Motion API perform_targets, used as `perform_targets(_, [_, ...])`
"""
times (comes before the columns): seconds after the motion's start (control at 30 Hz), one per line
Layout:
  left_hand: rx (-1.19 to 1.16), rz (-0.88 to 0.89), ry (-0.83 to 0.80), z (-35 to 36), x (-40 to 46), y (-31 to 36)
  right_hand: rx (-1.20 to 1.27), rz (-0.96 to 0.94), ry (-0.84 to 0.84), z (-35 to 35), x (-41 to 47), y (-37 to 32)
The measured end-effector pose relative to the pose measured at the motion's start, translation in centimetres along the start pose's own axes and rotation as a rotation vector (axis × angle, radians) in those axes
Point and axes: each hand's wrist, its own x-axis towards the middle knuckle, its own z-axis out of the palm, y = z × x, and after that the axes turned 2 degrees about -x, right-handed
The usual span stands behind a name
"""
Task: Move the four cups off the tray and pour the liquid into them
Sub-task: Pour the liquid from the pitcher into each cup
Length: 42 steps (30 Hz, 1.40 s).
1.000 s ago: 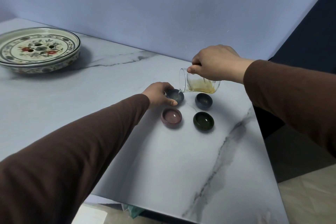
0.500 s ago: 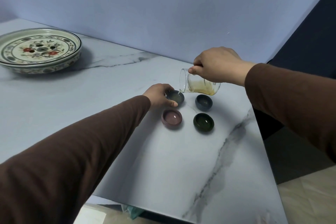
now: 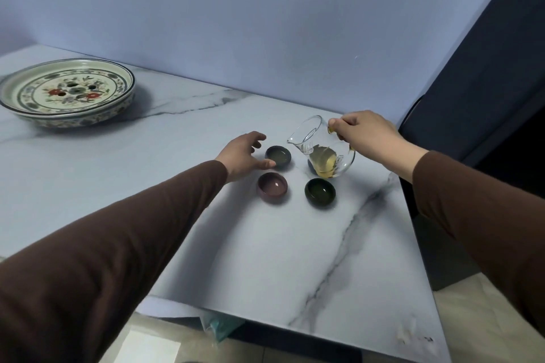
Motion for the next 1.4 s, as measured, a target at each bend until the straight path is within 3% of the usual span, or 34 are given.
perform_targets(0.4, [0.087,-0.063,-0.044,1.5,-6.0,-0.4,-0.134,-0.063,-0.004,-0.5,-3.3,-1.0])
perform_targets(1.4, [0.118,-0.040,-0.034,2.3,-5.8,0.1,-0.536,-0.389,0.007,-0.3,-3.3,-6.0])
